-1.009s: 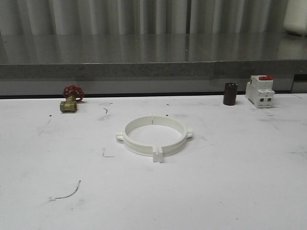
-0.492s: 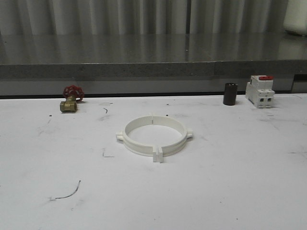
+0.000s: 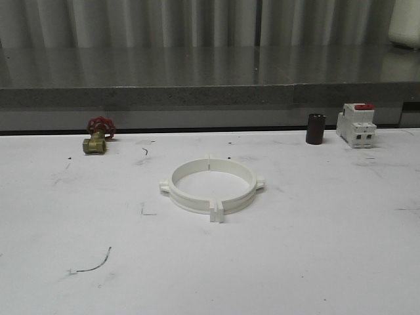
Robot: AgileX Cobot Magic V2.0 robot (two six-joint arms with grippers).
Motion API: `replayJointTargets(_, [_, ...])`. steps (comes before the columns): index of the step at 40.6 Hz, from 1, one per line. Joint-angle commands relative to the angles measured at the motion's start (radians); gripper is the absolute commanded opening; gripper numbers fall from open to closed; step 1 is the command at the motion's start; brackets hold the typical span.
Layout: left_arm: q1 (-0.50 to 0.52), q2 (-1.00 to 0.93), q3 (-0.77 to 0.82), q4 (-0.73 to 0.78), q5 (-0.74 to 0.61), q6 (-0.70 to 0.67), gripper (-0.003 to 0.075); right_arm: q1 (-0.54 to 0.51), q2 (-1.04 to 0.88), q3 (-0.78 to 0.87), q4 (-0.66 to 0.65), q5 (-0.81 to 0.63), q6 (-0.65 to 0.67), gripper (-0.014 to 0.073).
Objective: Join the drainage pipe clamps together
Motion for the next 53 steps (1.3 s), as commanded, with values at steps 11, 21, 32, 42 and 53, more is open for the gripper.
replayJointTargets(11, [0.15,-0.148,0.169,-0.159,-0.123,0.079,-0.002,-0.003,0.008,-0.025,-0.025,-0.081,-0.011,-0.0116])
replayJointTargets(21, [0.206,-0.154,0.305,-0.163,-0.254,0.079,-0.002,-0.003,0.008,-0.025,-0.025,-0.081,-0.011,-0.0116])
replayJointTargets(32, [0.206,-0.154,0.306,-0.172,-0.252,0.079,-0.002,-0.003,0.008,-0.025,-0.025,-0.081,-0.011,-0.0116])
replayJointTargets(42, [0.206,-0.154,0.306,-0.172,-0.252,0.079,-0.002,-0.003,0.008,-0.025,-0.025,-0.081,-0.011,-0.0116])
replayJointTargets(53, [0.206,-0.154,0.306,-0.172,-0.252,0.079,-0.002,-0.003,0.008,-0.025,-0.025,-0.081,-0.011,-0.0116])
